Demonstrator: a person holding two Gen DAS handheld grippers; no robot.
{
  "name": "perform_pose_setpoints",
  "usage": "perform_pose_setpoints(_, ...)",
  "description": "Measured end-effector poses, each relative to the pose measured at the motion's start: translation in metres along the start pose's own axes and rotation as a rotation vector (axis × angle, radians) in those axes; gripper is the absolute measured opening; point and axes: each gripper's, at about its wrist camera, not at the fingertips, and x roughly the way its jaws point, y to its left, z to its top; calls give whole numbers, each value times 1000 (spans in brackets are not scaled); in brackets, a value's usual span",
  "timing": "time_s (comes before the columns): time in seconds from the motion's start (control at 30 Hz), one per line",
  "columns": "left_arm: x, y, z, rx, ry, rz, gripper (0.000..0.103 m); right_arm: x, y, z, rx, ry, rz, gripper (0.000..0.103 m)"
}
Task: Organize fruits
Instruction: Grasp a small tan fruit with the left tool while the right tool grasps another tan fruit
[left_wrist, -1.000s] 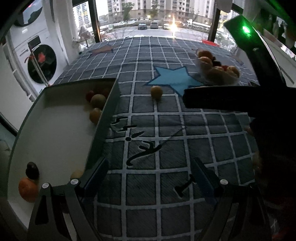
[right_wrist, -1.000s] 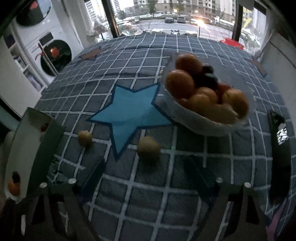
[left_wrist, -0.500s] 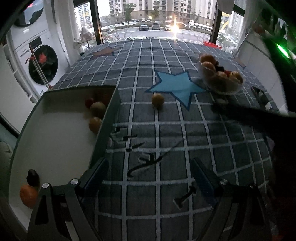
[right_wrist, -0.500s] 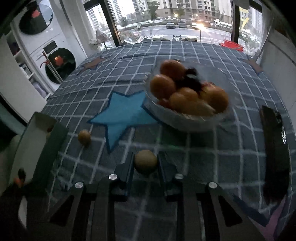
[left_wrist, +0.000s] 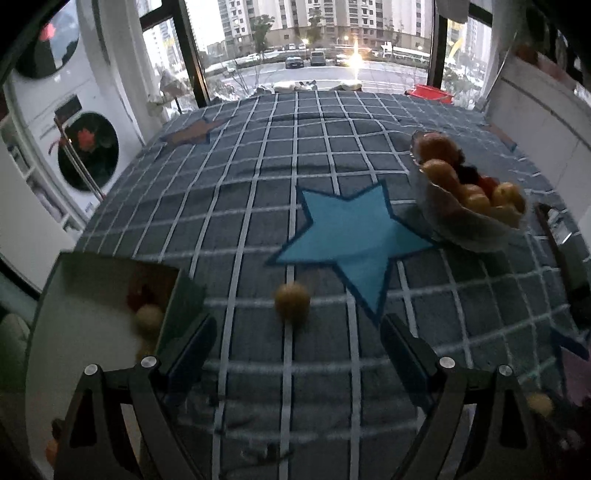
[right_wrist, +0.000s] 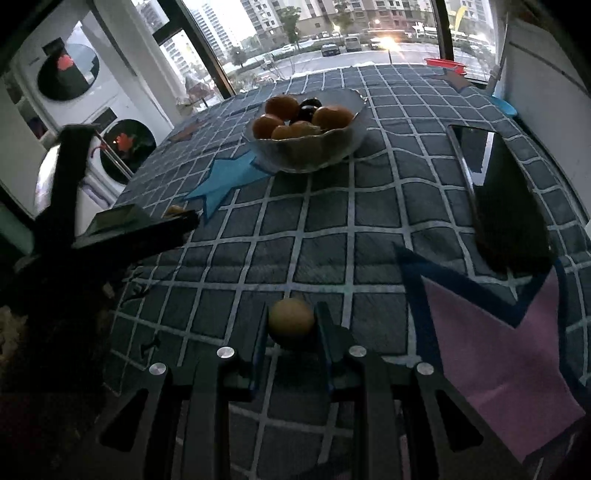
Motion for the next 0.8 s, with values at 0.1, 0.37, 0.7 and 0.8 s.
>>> perform_pose_setpoints(0.1,12,0,3,-12,22,16,91,-3,4,0,-22,-16,-11,27)
perform_pose_setpoints(0.37,9,8,2,-97,22,-67,22,-18,1,-8,-35,-44,-40,27)
perform_pose_setpoints(0.7,-43,7,-77,-84,-16,-107,22,-30,-10,-35,-15,-62,-79,27)
perform_pose_setpoints(0.8,-63,8,-106,-83,-39,-117,22,-33,-9,-47,-23,-83,-92,28)
